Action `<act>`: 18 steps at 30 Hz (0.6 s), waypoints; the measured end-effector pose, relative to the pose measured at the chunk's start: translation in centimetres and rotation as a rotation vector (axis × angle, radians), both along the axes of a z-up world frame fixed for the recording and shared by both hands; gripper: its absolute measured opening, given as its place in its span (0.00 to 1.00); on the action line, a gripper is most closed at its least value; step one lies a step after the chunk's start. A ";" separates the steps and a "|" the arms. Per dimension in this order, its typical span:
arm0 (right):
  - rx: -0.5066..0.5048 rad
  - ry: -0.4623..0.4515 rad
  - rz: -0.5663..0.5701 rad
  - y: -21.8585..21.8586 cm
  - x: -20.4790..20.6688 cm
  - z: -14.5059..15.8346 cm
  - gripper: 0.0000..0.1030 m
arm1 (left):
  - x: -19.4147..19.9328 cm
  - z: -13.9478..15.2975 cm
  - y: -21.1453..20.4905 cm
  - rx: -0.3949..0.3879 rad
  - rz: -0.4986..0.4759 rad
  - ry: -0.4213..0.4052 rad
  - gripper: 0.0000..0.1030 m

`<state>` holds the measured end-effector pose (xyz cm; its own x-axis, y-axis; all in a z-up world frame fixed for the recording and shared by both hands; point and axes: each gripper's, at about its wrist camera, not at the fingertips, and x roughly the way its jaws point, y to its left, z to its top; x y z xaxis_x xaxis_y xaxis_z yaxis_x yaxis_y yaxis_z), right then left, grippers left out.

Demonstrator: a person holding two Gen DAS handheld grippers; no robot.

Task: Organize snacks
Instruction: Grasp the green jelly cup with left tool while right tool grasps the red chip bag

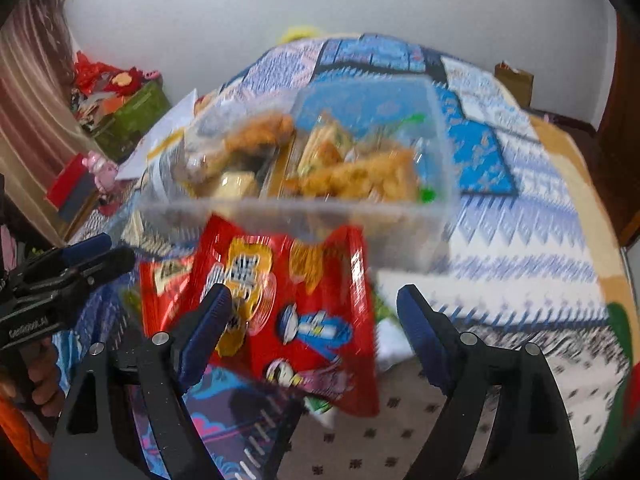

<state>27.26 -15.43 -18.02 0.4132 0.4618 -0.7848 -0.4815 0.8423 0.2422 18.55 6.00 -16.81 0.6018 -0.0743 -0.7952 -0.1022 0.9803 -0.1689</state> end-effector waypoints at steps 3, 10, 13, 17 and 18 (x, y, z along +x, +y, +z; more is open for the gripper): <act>-0.012 -0.010 0.004 0.3 -0.5 -0.6 0.82 | -1.0 -0.7 -0.2 -0.017 0.005 0.003 0.70; -0.001 -0.027 -0.001 -0.4 -0.8 -0.7 0.70 | -1.4 -2.8 -0.5 -0.077 0.004 0.059 0.72; 0.015 -0.030 0.000 -1.1 -1.4 -0.4 0.59 | -0.9 -3.8 -0.7 -0.093 0.009 0.089 0.72; 0.027 -0.020 0.005 -1.8 -2.3 -0.2 0.51 | -0.6 -4.2 -0.6 -0.121 0.031 0.084 0.72; 0.028 -0.019 0.005 -1.9 -2.5 -0.2 0.50 | -0.5 -4.2 -0.6 -0.130 0.036 0.079 0.72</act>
<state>24.76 -17.36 -18.19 0.4254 0.4856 -0.7637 -0.4907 0.8328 0.2562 18.03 5.44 -20.98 0.5420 -0.1597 -0.8251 -0.1544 0.9462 -0.2845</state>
